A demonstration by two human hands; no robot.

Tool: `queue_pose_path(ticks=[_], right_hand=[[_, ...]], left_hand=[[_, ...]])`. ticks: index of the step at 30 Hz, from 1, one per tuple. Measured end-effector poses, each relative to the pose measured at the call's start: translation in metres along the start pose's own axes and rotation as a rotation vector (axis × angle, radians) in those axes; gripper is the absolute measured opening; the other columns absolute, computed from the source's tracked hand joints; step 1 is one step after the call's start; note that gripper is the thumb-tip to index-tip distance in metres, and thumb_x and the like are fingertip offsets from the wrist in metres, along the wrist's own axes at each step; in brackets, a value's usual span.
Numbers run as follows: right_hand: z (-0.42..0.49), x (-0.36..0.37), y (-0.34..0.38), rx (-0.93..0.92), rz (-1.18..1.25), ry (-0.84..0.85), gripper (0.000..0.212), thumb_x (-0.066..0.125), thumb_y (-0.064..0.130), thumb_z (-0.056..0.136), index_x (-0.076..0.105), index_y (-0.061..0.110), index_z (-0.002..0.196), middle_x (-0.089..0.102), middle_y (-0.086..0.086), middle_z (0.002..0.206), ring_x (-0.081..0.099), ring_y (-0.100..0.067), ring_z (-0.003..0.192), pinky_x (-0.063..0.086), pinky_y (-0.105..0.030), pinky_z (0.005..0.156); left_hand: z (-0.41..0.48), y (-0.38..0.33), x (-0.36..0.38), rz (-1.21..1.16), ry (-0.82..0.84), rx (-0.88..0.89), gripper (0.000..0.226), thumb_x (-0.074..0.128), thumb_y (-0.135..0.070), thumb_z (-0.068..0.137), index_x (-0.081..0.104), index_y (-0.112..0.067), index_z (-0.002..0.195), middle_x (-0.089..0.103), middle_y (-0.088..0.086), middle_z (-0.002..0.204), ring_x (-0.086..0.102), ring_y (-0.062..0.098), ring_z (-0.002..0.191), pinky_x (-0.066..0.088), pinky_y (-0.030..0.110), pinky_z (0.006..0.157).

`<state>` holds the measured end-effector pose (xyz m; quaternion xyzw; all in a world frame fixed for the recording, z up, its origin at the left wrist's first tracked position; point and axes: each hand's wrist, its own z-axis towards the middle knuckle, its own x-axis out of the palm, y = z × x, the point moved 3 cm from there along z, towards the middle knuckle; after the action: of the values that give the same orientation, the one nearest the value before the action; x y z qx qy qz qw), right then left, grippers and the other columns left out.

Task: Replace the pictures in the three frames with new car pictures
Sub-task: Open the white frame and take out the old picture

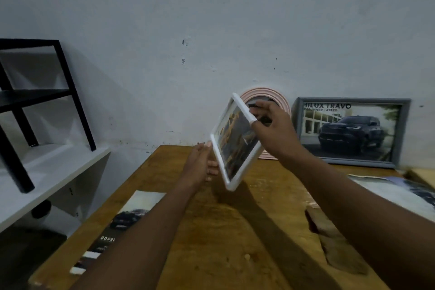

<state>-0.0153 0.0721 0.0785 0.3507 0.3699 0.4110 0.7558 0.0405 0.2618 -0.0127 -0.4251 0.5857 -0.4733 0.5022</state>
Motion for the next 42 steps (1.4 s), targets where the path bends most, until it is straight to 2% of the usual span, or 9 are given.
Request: queue_pose_path(ticks=[3,7,10,13,16,24,31,35,42], right_hand=[[-0.007,-0.032,0.014,0.011,-0.092,-0.057,0.041,0.063,0.015,0.092,0.053,0.018,0.132,0.064,0.004,0.115,0.062,-0.012,0.101,0.059,-0.034,0.079],[-0.021,-0.063,0.022,0.054,-0.246,-0.099,0.045,0.063,0.015,0.091,0.051,0.018,0.134,0.060,0.006,0.114,0.060,-0.012,0.095,0.055,-0.024,0.065],[-0.036,-0.070,0.018,0.118,-0.352,-0.112,0.049,0.065,0.016,0.089,0.050,0.020,0.136,0.062,-0.001,0.124,0.062,-0.021,0.106,0.058,-0.039,0.083],[-0.058,-0.059,0.013,0.149,-0.429,-0.081,0.052,0.067,0.016,0.089,0.050,0.021,0.138,0.063,-0.004,0.128,0.062,-0.021,0.109,0.057,-0.038,0.086],[-0.081,-0.035,0.014,0.053,-0.535,-0.029,0.052,0.067,0.019,0.089,0.049,0.023,0.138,0.062,0.001,0.128,0.062,-0.017,0.106,0.055,-0.033,0.083],[-0.097,0.030,-0.003,0.039,-0.454,0.340,0.039,0.057,0.032,0.098,0.052,0.028,0.136,0.059,0.005,0.134,0.058,-0.014,0.114,0.050,-0.033,0.093],[-0.090,-0.019,-0.081,0.345,-0.644,0.224,0.043,0.059,0.040,0.093,0.052,0.028,0.134,0.059,0.001,0.132,0.054,-0.020,0.118,0.051,-0.041,0.096],[-0.110,-0.024,-0.106,0.373,-0.812,0.308,0.045,0.054,0.046,0.094,0.047,0.027,0.135,0.057,-0.001,0.131,0.055,-0.021,0.114,0.051,-0.044,0.094],[-0.101,-0.015,-0.115,0.294,-0.895,0.243,0.053,0.048,0.051,0.095,0.040,0.025,0.141,0.048,-0.003,0.143,0.042,-0.026,0.132,0.037,-0.050,0.107]], left_hand=[[-0.020,-0.008,0.040,-0.076,0.132,-0.070,0.038,0.037,-0.061,0.102,0.040,-0.034,0.129,0.073,0.018,0.105,0.070,0.039,0.101,0.054,0.051,0.093],[-0.037,-0.011,0.092,-0.139,0.274,-0.171,0.070,0.040,-0.076,0.093,0.041,-0.030,0.146,0.078,0.015,0.091,0.072,0.037,0.098,0.052,0.052,0.098],[-0.047,-0.014,0.109,-0.071,0.365,-0.226,0.083,0.031,-0.079,0.093,0.037,-0.025,0.155,0.072,0.014,0.111,0.062,0.037,0.113,0.044,0.047,0.102],[-0.041,-0.022,0.099,0.118,0.272,-0.146,0.084,0.020,-0.081,0.093,0.027,-0.028,0.158,0.046,0.014,0.152,0.055,0.036,0.126,0.042,0.051,0.108],[-0.024,-0.038,0.072,0.072,0.082,0.014,0.067,0.018,-0.070,0.100,0.026,-0.032,0.156,0.046,0.012,0.152,0.061,0.033,0.113,0.052,0.055,0.098],[-0.026,-0.050,0.036,0.029,0.090,-0.047,0.070,0.021,-0.069,0.100,0.029,-0.030,0.157,0.049,0.014,0.152,0.054,0.041,0.130,0.054,0.046,0.089],[-0.029,-0.011,0.049,0.096,0.198,-0.047,0.052,0.019,-0.063,0.103,0.048,-0.030,0.132,0.061,-0.001,0.125,0.051,0.025,0.121,0.039,0.038,0.105],[-0.017,0.014,0.061,0.270,0.233,-0.021,0.102,0.018,-0.095,0.073,0.022,-0.038,0.157,0.031,0.000,0.164,0.035,0.029,0.148,0.027,0.055,0.119],[-0.028,0.029,0.064,0.469,0.202,0.060,0.069,0.024,-0.071,0.098,0.011,-0.045,0.160,0.017,-0.003,0.169,0.022,0.031,0.153,0.023,0.053,0.119]])
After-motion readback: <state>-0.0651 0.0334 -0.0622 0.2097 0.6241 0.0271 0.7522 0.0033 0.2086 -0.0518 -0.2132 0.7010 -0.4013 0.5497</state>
